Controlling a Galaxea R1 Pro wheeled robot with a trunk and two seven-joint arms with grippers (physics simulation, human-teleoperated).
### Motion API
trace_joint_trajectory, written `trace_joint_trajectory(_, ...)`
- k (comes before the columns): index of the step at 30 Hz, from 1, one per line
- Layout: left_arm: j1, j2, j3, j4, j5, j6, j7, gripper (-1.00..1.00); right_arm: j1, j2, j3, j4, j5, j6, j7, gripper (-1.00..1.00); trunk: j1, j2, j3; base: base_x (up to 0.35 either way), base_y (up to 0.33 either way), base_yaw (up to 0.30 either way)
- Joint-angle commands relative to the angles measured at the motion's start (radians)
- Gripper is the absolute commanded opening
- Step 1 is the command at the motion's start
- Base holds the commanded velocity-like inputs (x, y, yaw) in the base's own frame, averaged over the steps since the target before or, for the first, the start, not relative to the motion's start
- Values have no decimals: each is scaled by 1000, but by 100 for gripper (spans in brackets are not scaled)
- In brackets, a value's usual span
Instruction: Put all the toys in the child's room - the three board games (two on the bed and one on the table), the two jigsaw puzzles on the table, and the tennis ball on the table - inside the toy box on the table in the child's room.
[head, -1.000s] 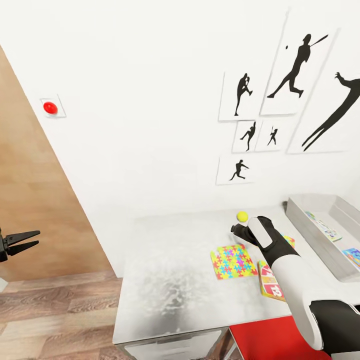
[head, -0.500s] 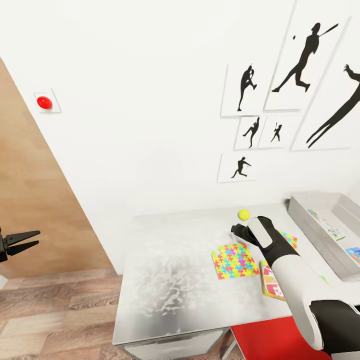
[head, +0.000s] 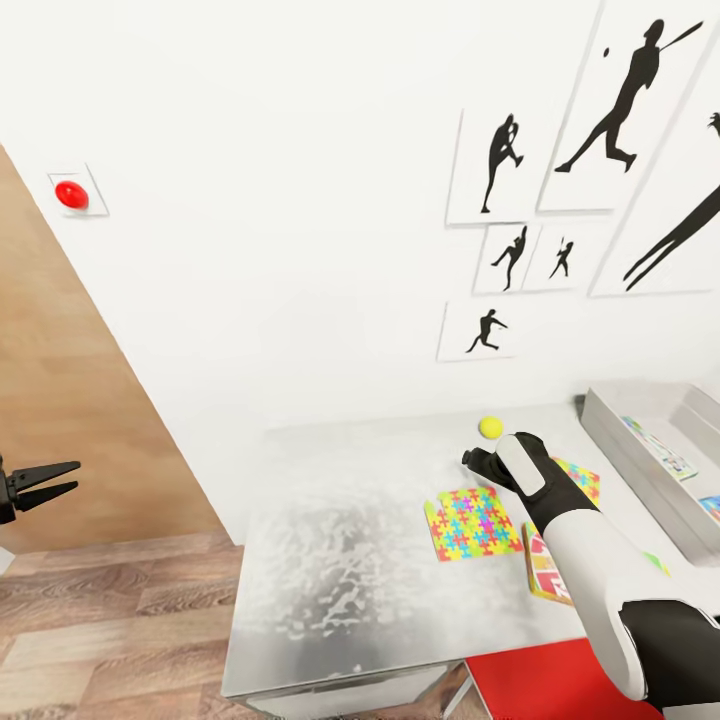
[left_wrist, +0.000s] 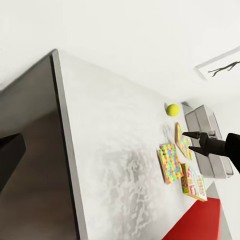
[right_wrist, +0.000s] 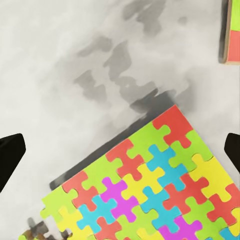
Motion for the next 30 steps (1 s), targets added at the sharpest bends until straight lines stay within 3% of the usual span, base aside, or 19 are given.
trace_joint_trajectory(1,-1,-1,2,-1,-8,10,-7,100,-1,-2,7,-1,-10,1,-10,100,1,-2,-4,3,0,0)
trace_joint_trajectory(30,-1,-6,2,-1,-8,10,-7,100,0,-3,11,0,-10,-1,-10,100,1,-2,-52,0,0,0)
